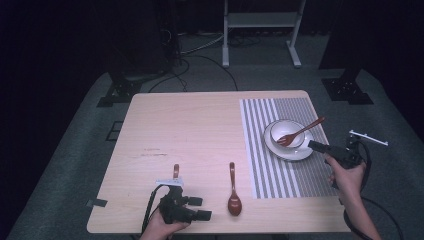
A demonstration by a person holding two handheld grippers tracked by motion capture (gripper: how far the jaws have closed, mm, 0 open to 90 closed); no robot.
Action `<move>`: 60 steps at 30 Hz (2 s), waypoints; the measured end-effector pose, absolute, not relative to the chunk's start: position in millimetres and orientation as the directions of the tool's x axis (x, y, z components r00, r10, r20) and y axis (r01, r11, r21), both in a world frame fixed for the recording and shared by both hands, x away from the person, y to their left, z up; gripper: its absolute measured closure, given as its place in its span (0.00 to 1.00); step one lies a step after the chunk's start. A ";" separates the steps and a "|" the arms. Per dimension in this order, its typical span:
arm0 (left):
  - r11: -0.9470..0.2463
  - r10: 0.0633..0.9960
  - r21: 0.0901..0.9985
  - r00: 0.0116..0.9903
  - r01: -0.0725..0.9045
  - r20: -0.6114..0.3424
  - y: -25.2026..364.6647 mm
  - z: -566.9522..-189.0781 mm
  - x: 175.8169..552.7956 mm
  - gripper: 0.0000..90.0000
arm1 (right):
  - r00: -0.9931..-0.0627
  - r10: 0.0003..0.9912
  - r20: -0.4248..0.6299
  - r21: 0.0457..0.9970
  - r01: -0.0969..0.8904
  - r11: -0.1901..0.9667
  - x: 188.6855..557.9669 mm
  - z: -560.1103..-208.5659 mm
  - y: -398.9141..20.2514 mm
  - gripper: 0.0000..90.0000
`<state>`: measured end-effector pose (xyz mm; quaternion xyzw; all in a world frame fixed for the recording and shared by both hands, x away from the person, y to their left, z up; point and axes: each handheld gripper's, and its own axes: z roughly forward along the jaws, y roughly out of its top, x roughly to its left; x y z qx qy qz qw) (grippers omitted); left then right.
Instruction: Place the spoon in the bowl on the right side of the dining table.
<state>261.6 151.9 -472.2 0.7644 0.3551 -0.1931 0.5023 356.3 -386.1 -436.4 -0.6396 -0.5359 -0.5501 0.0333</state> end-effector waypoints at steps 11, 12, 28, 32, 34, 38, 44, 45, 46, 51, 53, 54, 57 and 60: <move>-0.244 0.349 0.632 0.674 0.736 -0.651 151.1 -472.6 261.3 0.08 | -0.205 0.647 0.734 0.552 0.735 -0.394 340.3 -436.3 -384.4 0.62; -0.243 0.350 0.631 0.674 0.736 -0.651 151.2 -472.7 261.4 0.08 | -0.208 0.646 0.735 0.553 0.735 -0.392 338.7 -436.8 -384.0 0.62; -0.242 0.354 0.634 0.675 0.735 -0.647 151.8 -472.6 261.2 0.08 | -0.243 0.623 0.743 0.554 0.746 -0.369 322.0 -442.5 -370.9 0.62; -0.242 0.354 0.635 0.676 0.734 -0.647 151.8 -472.4 260.9 0.08 | -0.249 0.622 0.743 0.553 0.752 -0.359 317.4 -445.6 -368.0 0.62; -0.243 0.354 0.634 0.675 0.734 -0.647 151.6 -472.4 260.8 0.08 | -0.253 0.623 0.740 0.556 0.752 -0.354 315.4 -446.5 -367.0 0.62; -0.243 0.355 0.635 0.676 0.733 -0.645 151.4 -472.5 261.0 0.08 | -0.257 0.624 0.738 0.557 0.755 -0.347 310.9 -448.8 -364.7 0.62; -0.247 0.356 0.634 0.677 0.733 -0.645 151.3 -472.8 260.9 0.08 | -0.270 0.622 0.735 0.560 0.758 -0.334 304.2 -451.1 -359.3 0.62; -0.248 0.356 0.633 0.677 0.733 -0.644 151.2 -472.8 260.9 0.08 | -0.272 0.621 0.735 0.561 0.758 -0.332 303.5 -451.4 -358.1 0.62; -0.248 0.356 0.633 0.677 0.733 -0.644 151.2 -472.8 260.9 0.08 | -0.274 0.621 0.735 0.561 0.760 -0.329 302.6 -451.5 -356.7 0.62; -0.243 0.356 0.634 0.676 0.734 -0.646 151.6 -472.5 260.7 0.08 | -0.286 0.624 0.728 0.567 0.763 -0.311 299.8 -453.1 -351.3 0.62; -0.244 0.355 0.634 0.676 0.734 -0.646 151.4 -472.4 260.5 0.08 | -0.288 0.620 0.730 0.565 0.765 -0.310 298.3 -454.1 -349.3 0.62; -0.245 0.354 0.634 0.677 0.733 -0.645 151.3 -472.4 260.5 0.08 | -0.290 0.621 0.728 0.565 0.767 -0.304 297.6 -454.8 -347.9 0.62; -0.245 0.354 0.634 0.677 0.733 -0.646 151.3 -472.4 260.4 0.08 | -0.295 0.619 0.728 0.564 0.771 -0.296 295.2 -456.3 -344.7 0.62; -0.246 0.350 0.635 0.678 0.733 -0.646 151.1 -472.3 260.3 0.08 | -0.299 0.616 0.729 0.564 0.773 -0.292 292.9 -457.4 -341.9 0.62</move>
